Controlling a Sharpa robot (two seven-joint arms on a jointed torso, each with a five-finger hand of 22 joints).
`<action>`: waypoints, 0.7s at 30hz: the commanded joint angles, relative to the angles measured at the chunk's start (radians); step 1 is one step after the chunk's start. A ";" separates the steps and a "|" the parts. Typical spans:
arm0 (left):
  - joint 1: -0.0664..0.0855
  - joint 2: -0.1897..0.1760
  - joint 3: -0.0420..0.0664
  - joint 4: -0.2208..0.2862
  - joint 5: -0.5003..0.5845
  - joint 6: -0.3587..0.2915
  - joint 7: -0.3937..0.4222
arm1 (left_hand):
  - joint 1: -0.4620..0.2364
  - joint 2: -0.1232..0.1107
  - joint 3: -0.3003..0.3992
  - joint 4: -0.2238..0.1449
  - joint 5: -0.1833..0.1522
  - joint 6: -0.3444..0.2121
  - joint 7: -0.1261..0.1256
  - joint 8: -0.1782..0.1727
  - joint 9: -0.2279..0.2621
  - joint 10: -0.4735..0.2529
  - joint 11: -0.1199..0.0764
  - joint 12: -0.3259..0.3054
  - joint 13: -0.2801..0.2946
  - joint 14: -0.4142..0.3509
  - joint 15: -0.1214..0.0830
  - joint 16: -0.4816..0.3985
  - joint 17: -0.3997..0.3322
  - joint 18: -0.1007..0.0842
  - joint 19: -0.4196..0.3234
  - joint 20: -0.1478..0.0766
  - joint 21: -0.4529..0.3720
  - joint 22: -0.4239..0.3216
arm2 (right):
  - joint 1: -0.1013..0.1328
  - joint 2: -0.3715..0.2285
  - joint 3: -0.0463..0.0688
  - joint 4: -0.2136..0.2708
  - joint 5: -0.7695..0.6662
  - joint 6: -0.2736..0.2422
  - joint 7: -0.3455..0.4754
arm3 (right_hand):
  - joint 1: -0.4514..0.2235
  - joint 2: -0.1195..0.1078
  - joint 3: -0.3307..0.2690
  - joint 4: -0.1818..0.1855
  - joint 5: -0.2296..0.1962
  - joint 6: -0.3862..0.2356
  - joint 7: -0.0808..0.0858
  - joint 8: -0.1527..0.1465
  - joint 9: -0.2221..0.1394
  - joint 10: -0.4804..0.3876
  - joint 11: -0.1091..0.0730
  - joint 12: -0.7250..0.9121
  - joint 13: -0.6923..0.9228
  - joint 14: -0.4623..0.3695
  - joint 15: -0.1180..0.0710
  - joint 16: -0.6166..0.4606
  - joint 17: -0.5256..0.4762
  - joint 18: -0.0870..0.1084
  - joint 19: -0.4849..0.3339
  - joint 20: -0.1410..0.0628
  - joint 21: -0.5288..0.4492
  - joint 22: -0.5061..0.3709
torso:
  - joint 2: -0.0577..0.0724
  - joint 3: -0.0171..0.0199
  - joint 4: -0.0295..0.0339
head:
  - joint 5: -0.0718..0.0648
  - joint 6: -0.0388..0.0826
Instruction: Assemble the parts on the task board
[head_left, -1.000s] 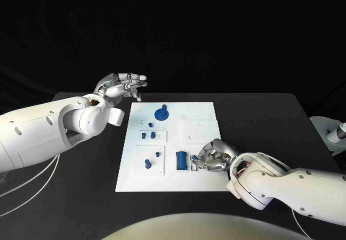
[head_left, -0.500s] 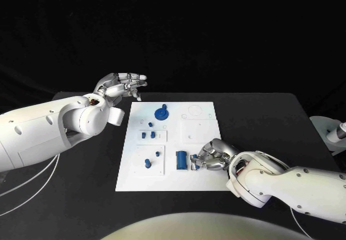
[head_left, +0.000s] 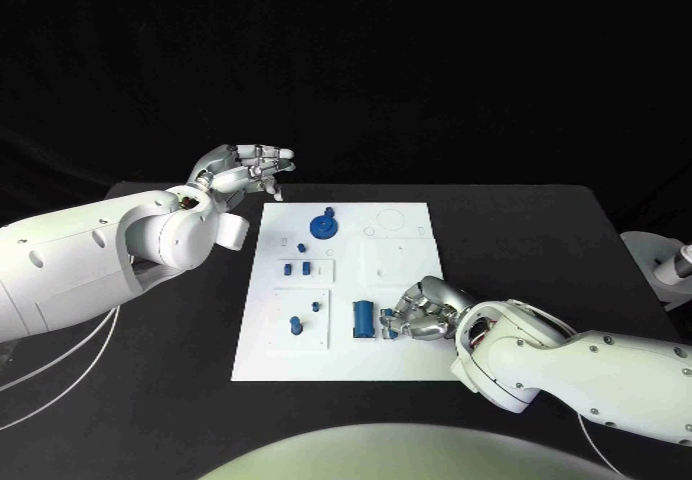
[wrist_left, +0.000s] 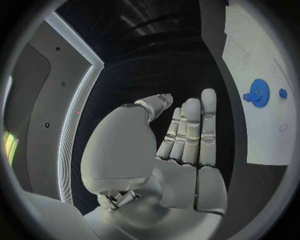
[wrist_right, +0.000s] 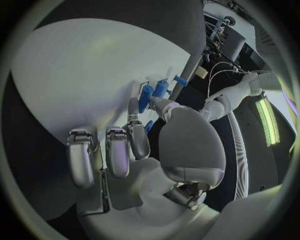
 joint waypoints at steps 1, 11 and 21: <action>0.001 0.001 0.001 0.003 0.004 0.016 0.002 | -0.012 -0.001 0.002 0.006 0.004 -0.007 0.016 0.004 -0.002 -0.004 0.000 0.005 -0.002 -0.005 0.004 0.004 -0.001 0.007 0.002 0.004 -0.001 -0.001 | -0.001 0.004 -0.001 -0.002 -0.023 0.013 0.004 | -0.022 0.004 -0.024 0.016 -0.027 0.000 0.008 -0.004 -0.002 0.022 0.001 0.004 0.108 0.088 -0.006 0.002 0.191 -0.007 0.105 -0.004 0.004 0.263 | 0.000 0.0004 -0.0003 | 0.000 0.001; 0.001 0.000 0.001 0.003 0.004 0.016 0.002 | -0.013 0.000 0.002 0.007 0.004 -0.007 0.016 0.004 -0.002 -0.005 0.000 0.006 -0.002 -0.005 0.004 0.004 -0.002 0.007 0.002 0.004 -0.001 -0.001 | -0.001 0.006 -0.001 -0.003 -0.037 0.004 0.006 | -0.086 0.003 -0.138 0.050 -0.113 0.000 0.007 -0.007 -0.004 0.019 0.000 -0.003 0.108 0.088 -0.006 0.001 0.189 -0.007 0.105 -0.004 0.004 0.263 | 0.001 0.0008 -0.0002 | 0.001 0.001; 0.001 0.000 0.001 0.003 0.004 0.017 0.001 | -0.013 0.000 0.002 0.007 0.004 -0.007 0.016 0.004 -0.002 -0.005 0.000 0.006 -0.002 -0.005 0.004 0.004 -0.002 0.007 0.002 0.004 -0.001 -0.001 | -0.001 0.001 -0.001 -0.001 -0.043 0.005 0.011 | -0.090 0.006 -0.163 0.049 -0.131 -0.001 0.007 -0.008 -0.004 0.018 0.000 -0.007 0.107 0.087 -0.006 0.000 0.187 -0.007 0.105 -0.004 0.004 0.263 | 0.000 0.0007 0.0001 | 0.000 -0.001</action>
